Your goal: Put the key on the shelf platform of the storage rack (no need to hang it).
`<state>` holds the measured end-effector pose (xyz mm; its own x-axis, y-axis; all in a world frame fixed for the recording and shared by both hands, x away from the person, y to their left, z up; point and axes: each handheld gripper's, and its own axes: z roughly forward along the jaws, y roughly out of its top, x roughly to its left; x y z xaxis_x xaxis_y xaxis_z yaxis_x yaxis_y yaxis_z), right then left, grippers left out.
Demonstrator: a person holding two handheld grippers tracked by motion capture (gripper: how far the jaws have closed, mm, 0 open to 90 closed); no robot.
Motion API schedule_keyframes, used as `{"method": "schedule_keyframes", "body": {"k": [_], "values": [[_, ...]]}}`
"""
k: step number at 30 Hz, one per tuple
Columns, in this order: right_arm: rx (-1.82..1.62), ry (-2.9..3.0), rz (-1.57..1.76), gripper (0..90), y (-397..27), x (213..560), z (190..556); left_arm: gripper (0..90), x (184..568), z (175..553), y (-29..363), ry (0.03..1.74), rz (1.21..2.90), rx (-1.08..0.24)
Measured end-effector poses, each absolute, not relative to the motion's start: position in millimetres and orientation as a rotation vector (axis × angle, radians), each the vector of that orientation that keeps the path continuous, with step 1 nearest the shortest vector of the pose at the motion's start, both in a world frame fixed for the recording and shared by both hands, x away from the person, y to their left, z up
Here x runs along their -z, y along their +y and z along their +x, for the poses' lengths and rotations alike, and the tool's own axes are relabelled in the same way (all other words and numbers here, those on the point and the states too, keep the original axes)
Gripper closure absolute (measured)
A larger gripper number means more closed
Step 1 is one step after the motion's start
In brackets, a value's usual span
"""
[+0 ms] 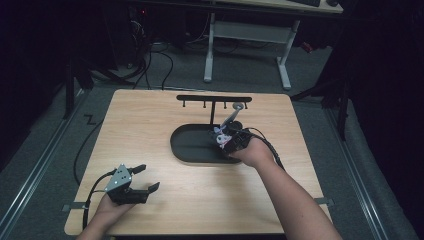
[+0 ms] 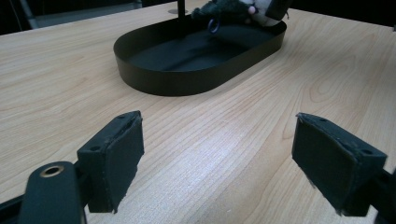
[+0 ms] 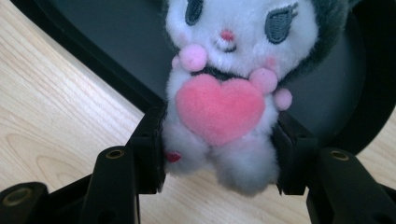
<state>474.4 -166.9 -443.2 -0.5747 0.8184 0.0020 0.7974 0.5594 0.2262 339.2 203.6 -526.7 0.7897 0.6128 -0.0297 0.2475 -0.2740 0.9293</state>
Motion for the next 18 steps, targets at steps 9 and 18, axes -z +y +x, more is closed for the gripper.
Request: {"method": "schedule_keyframes", "body": {"k": [9, 18], "values": [[-0.312, 2.673, 1.386, 46.5, -157, 442, 485, 17.5, 527, 339, 204, 0.656, 1.861, -0.404], [-0.316, 2.689, 1.380, 46.5, -154, 452, 492, 17.6, 527, 340, 204, 0.660, 1.855, -0.405]]}}
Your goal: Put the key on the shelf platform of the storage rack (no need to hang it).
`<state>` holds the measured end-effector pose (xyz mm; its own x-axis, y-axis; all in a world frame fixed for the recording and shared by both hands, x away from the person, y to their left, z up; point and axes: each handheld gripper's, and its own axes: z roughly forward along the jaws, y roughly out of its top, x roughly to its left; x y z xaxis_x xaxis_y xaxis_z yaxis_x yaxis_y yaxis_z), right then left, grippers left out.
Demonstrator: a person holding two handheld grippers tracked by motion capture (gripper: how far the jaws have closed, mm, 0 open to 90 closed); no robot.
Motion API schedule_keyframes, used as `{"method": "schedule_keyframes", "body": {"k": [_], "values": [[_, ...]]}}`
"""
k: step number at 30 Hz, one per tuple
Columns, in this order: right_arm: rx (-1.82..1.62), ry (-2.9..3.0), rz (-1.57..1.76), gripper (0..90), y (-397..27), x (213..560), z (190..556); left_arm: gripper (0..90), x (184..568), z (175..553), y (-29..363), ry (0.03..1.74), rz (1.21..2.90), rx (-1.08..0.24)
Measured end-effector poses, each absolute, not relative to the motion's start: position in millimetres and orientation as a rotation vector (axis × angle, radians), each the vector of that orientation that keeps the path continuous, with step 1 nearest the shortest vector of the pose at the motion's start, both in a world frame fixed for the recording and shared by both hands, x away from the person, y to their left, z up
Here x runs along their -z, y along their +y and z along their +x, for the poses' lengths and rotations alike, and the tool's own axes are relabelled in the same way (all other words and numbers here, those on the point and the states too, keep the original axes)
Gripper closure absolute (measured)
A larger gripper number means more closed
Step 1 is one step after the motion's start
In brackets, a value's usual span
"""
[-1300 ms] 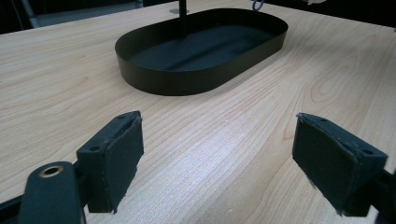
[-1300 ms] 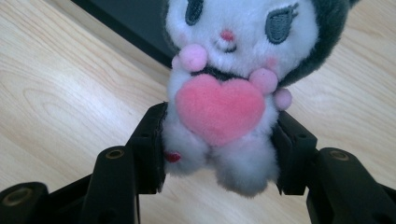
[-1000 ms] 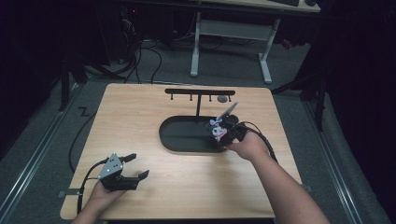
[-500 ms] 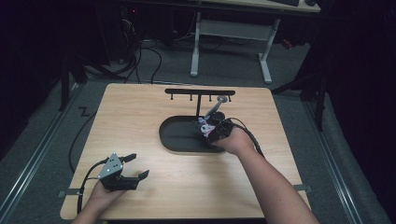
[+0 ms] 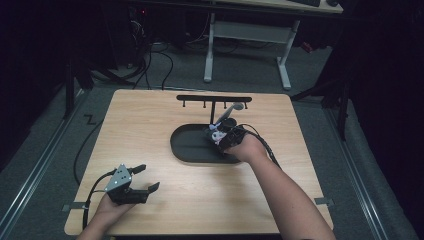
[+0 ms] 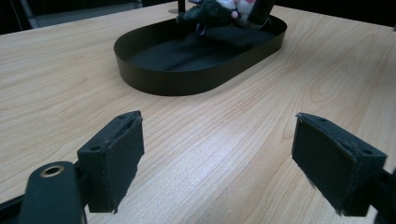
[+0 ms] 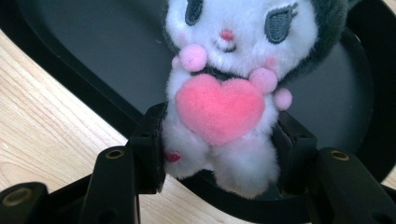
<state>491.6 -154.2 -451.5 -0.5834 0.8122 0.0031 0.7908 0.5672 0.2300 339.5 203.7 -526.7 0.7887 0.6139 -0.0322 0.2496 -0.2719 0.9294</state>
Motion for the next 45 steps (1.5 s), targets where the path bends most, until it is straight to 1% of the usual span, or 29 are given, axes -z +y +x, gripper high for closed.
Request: {"method": "schedule_keyframes", "body": {"k": [4, 13, 17, 21, 30, 45], "values": [[-0.318, 2.683, 1.387, 46.5, -151, 451, 491, 17.6, 527, 339, 204, 0.658, 1.856, -0.405], [-0.296, 2.703, 1.384, 46.4, -153, 462, 492, 17.7, 527, 339, 204, 0.654, 1.858, -0.402], [-0.259, 2.699, 1.429, 46.3, -156, 467, 490, 17.7, 527, 339, 204, 0.654, 1.856, -0.402], [-0.265, 2.703, 1.396, 46.3, -161, 467, 490, 17.8, 527, 340, 204, 0.654, 1.855, -0.402], [-0.249, 2.696, 1.432, 46.1, -174, 471, 483, 17.9, 527, 340, 203, 0.654, 1.859, -0.404], [-0.269, 2.684, 1.422, 42.8, -166, 479, 487, 17.9, 527, 340, 203, 0.656, 1.860, -0.402]]}}
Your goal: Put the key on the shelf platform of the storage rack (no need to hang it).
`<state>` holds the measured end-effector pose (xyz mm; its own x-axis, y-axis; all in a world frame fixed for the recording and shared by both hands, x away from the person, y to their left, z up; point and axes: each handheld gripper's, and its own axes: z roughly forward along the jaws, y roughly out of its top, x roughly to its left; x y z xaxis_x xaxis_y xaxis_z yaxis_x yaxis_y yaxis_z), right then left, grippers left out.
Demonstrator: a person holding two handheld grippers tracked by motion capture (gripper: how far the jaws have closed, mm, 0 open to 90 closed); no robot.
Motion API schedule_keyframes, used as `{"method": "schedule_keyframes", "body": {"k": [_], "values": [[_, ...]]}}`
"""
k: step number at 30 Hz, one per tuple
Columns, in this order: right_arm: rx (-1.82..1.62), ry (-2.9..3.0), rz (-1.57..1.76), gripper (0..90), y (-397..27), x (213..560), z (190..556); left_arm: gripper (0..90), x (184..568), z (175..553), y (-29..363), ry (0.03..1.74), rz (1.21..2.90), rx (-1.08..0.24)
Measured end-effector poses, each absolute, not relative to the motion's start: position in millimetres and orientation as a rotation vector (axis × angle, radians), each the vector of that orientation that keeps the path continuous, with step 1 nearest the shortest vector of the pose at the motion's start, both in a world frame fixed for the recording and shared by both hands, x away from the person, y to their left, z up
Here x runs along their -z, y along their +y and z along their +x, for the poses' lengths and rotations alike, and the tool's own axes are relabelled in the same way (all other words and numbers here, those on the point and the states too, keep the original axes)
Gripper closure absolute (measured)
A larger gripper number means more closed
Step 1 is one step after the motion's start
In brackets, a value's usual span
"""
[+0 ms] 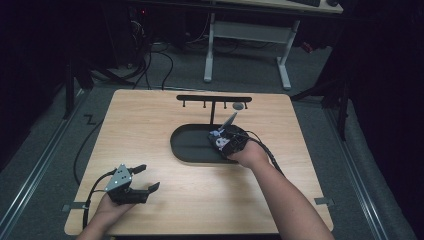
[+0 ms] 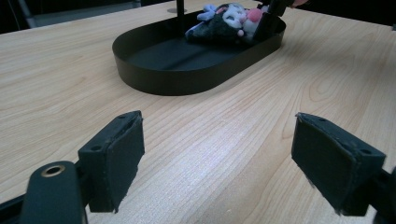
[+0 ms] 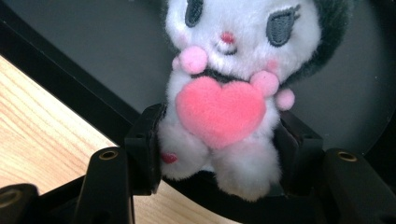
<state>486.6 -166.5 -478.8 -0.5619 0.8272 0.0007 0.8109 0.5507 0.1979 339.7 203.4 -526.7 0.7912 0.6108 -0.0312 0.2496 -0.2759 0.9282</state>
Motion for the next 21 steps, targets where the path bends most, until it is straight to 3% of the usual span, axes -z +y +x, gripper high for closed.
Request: {"method": "schedule_keyframes", "body": {"k": [3, 8, 21], "values": [[-0.272, 2.690, 1.403, 40.3, -166, 479, 487, 17.9, 527, 340, 203, 0.656, 1.861, -0.401], [-0.301, 2.656, 1.412, 28.3, -166, 474, 486, 17.9, 527, 340, 203, 0.658, 1.858, -0.402], [-0.348, 2.622, 1.415, 27.3, -176, 455, 477, 17.9, 527, 340, 203, 0.654, 1.861, -0.403]]}}
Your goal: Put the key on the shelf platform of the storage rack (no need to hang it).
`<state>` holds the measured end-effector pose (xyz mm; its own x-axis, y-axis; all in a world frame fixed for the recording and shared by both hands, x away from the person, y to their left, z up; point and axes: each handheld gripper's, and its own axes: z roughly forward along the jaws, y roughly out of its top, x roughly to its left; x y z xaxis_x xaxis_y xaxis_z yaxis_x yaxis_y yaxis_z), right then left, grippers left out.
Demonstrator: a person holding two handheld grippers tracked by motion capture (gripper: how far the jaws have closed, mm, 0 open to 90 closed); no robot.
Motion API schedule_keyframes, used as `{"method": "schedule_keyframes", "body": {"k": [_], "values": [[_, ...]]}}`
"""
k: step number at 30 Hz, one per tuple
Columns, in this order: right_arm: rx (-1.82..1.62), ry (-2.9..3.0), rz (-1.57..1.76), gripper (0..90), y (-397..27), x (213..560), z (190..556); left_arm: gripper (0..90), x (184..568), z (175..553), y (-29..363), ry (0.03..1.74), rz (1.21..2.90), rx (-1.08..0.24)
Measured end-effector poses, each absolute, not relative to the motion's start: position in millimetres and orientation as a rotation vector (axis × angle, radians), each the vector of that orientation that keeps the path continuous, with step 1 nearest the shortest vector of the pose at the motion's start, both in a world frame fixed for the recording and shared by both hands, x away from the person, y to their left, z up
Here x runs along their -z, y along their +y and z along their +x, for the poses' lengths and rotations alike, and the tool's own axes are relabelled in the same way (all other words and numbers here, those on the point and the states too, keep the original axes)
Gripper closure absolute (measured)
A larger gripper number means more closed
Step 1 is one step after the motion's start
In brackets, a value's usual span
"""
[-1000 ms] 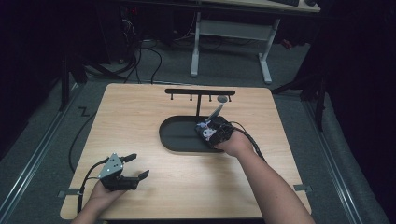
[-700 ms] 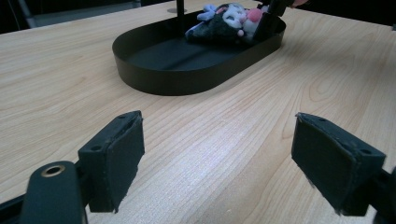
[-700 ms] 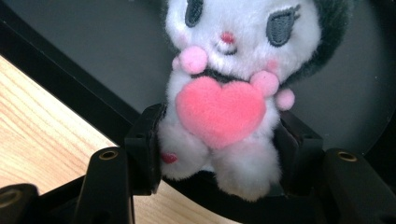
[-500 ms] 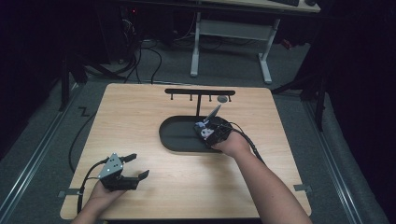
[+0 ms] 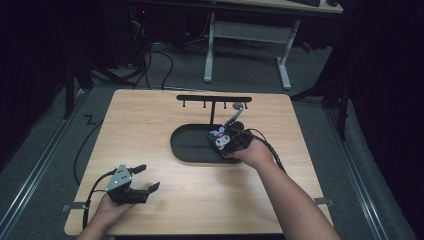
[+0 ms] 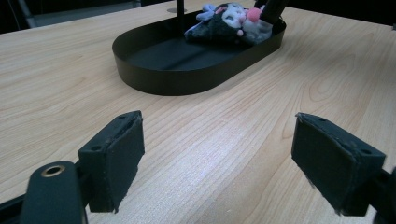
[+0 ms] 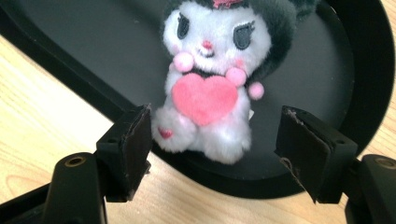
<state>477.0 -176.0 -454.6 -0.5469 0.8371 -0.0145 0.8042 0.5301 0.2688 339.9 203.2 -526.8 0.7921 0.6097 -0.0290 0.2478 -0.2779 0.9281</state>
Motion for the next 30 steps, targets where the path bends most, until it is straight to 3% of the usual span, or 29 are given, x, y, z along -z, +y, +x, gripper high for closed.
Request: {"method": "schedule_keyframes", "body": {"k": [30], "values": [[-0.467, 2.539, 1.412, 29.6, -213, 445, 431, 17.7, 527, 341, 202, 0.654, 1.873, -0.395]]}}
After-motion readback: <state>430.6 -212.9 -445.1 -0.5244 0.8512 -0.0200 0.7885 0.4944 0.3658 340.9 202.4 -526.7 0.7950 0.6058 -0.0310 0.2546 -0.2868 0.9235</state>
